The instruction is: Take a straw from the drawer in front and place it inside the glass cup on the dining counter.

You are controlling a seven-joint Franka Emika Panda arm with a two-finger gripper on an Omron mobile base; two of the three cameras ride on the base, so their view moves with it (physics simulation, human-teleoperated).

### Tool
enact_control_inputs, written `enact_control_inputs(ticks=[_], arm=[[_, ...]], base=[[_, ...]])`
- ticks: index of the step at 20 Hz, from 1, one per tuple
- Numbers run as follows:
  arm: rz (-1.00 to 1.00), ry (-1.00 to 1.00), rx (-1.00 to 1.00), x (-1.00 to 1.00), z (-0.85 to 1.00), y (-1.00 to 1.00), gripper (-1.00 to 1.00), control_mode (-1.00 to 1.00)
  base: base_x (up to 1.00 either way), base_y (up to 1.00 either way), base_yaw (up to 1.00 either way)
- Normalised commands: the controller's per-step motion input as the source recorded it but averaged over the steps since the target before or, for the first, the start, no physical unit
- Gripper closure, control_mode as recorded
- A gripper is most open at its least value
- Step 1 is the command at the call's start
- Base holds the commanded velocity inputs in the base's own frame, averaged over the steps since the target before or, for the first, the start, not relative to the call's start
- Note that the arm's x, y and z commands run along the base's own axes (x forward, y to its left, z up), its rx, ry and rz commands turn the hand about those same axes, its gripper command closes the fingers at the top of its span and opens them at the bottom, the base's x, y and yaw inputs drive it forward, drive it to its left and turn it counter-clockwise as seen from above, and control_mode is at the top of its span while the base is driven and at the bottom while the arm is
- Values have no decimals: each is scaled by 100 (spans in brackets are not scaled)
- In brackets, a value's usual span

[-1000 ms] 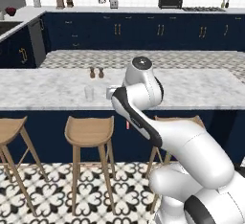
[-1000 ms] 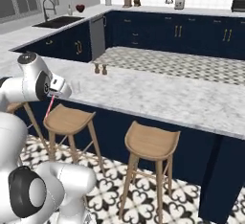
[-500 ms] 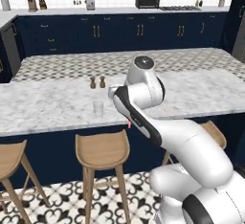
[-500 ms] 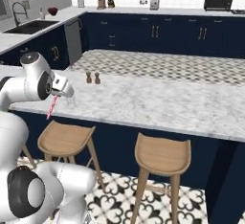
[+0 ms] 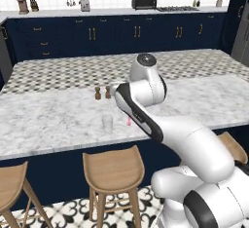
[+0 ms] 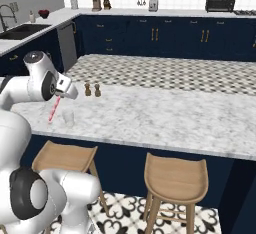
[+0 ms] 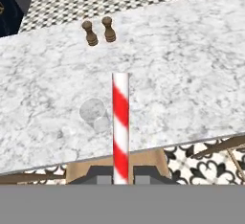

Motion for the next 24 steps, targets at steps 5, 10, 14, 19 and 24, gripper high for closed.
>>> enact_control_inputs(ticks=[5, 10, 14, 19, 24], arm=[[23, -29, 19, 4, 29, -20, 100, -100], [57, -36, 30, 30, 8, -47, 100, -100], [65, -25, 25, 65, -5, -7, 100, -100], [52, -14, 15, 36, -32, 57, 100, -100], [39, -14, 4, 23, -26, 43, 100, -100]], base=[[0, 0, 0], [0, 0, 0], [0, 0, 0], [0, 0, 0], [0, 0, 0]])
